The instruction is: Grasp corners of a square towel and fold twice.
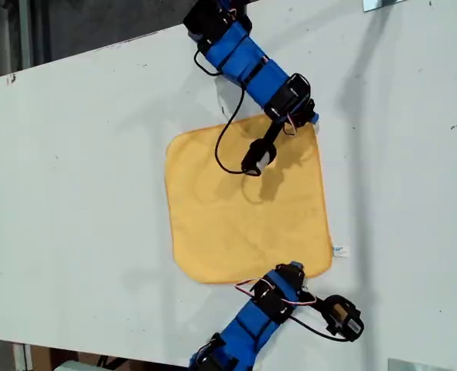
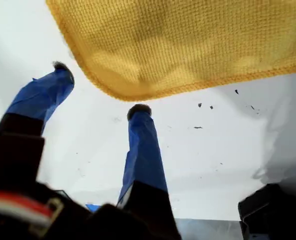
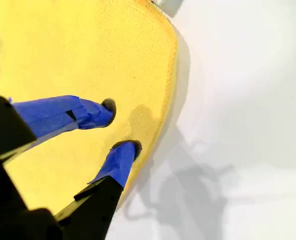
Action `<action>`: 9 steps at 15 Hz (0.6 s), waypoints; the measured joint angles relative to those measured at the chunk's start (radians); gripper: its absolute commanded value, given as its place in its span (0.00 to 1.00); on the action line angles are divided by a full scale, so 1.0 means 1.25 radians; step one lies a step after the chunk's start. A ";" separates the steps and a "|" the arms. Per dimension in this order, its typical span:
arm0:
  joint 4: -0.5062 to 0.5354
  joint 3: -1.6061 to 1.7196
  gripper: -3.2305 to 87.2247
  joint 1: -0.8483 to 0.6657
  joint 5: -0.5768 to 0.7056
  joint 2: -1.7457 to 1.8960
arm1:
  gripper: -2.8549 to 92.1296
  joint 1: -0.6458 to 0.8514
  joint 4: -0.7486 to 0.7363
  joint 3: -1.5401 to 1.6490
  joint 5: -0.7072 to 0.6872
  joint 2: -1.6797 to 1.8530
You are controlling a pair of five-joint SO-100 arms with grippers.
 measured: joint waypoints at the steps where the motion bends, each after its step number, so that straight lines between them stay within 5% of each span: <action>1: 0.005 -0.002 0.16 0.000 0.000 -0.006 | 0.31 0.004 -0.002 0.000 -0.007 -0.006; 5: -0.002 -0.001 0.17 0.013 -0.021 -0.056 | 0.31 0.010 -0.086 -0.004 -0.034 -0.102; 9: -0.118 0.004 0.18 0.026 -0.037 -0.074 | 0.30 0.015 -0.137 -0.005 -0.040 -0.110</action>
